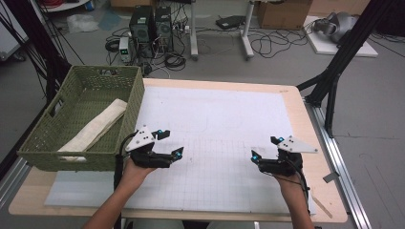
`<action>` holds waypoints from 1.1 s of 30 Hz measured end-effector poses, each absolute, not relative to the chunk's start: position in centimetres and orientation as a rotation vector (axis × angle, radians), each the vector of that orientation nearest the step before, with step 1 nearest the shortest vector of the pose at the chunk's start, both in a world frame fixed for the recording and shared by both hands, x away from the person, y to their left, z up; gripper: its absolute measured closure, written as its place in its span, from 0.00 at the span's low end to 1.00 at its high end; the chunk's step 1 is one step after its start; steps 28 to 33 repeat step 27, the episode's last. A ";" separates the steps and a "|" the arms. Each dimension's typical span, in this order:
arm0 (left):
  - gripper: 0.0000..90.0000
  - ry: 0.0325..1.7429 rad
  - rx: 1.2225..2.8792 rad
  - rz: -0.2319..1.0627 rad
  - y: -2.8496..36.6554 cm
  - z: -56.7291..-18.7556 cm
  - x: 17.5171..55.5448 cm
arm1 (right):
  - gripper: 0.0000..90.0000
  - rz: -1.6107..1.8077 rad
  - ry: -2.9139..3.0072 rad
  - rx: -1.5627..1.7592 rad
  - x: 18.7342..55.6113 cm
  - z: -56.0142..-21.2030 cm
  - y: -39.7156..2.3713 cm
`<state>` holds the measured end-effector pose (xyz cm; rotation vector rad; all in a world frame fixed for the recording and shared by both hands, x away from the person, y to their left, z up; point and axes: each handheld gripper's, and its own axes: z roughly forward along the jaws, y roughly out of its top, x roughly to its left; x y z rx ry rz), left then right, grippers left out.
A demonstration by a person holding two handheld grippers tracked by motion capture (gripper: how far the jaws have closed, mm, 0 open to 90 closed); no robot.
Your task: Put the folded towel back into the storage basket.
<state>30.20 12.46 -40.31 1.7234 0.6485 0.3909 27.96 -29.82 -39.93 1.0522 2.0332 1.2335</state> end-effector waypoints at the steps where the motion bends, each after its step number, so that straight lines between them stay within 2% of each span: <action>1: 0.22 0.647 1.718 0.395 12.5 -40.4 30.1 | 0.13 1.225 2.035 1.049 27.9 -40.0 -29.9; 33: 0.22 0.695 1.720 0.388 12.9 -41.2 29.8 | 0.13 1.215 2.034 1.044 27.7 -40.4 -29.4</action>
